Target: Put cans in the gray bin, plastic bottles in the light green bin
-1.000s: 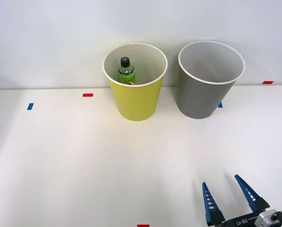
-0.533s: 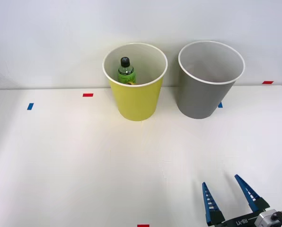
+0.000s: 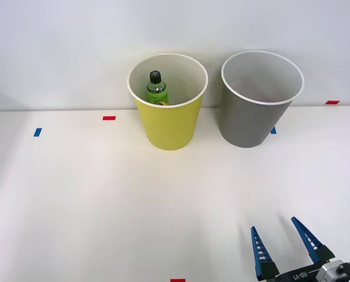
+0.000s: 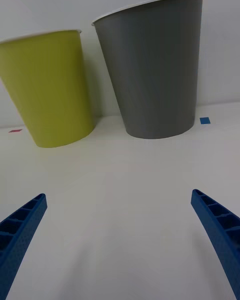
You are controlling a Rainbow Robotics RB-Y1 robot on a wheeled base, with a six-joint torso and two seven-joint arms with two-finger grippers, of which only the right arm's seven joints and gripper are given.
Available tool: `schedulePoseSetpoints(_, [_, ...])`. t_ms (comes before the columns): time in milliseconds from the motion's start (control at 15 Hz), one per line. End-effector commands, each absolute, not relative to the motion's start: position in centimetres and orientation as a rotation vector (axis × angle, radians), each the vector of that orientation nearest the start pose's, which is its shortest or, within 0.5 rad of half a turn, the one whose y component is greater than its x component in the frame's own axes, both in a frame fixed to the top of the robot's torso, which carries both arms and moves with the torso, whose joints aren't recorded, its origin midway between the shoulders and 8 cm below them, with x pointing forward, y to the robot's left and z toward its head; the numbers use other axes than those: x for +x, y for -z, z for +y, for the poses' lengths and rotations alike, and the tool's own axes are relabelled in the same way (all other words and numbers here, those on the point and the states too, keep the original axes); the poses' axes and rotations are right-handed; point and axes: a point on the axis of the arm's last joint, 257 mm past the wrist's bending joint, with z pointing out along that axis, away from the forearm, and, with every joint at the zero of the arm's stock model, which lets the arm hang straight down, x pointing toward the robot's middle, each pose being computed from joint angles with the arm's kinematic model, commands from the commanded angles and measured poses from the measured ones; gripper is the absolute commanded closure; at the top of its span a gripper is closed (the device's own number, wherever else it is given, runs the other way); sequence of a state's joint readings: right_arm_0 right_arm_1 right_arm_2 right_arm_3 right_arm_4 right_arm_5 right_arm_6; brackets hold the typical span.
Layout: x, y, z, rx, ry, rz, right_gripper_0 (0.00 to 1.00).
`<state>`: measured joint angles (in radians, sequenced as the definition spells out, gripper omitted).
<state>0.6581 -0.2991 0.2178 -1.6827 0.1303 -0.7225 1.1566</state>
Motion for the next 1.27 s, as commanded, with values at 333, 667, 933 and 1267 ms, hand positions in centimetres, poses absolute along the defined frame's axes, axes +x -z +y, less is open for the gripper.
schedulePoseSetpoints(333, [30.22, 28.09, -21.76, -0.090, -0.313, 1.453, 0.00])
schedulePoseSetpoints(667, [30.22, 28.09, -21.76, -0.090, -0.313, 1.453, 0.00])
schedulePoseSetpoints(933, [30.22, 28.09, -21.76, -0.090, -0.313, 1.453, 0.00])
schedulePoseSetpoints(1267, [30.22, 28.09, -21.76, -0.090, -0.313, 1.453, 0.00])
